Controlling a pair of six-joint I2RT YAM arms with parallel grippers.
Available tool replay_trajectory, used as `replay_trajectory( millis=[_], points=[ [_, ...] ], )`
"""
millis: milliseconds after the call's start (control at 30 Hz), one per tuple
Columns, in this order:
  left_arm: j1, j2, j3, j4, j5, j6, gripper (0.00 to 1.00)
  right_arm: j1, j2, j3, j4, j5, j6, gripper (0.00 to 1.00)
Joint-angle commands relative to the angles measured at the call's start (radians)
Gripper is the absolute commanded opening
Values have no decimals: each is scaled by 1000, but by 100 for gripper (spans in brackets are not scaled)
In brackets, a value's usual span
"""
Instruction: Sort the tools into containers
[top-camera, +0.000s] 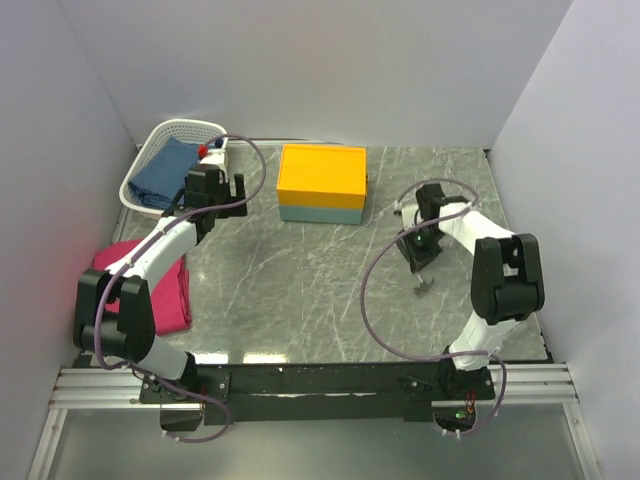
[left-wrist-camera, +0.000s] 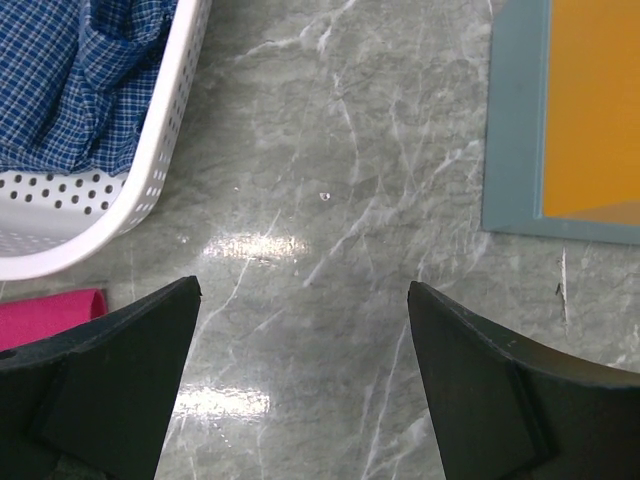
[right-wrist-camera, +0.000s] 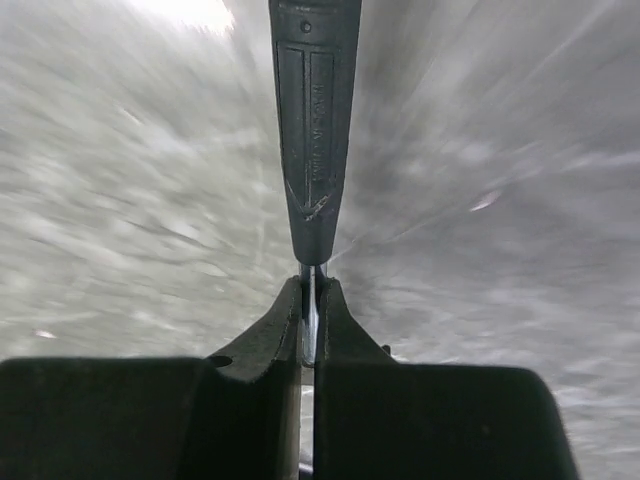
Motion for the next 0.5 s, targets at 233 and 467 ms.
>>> replay_trajectory(
  millis=[233, 467],
  points=[
    [1, 49, 97, 70, 93, -7, 91, 4, -79, 586, 83, -178, 4, 0],
    [1, 17, 43, 93, 127, -1, 91, 146, 75, 835, 34, -255, -246, 0]
  ],
)
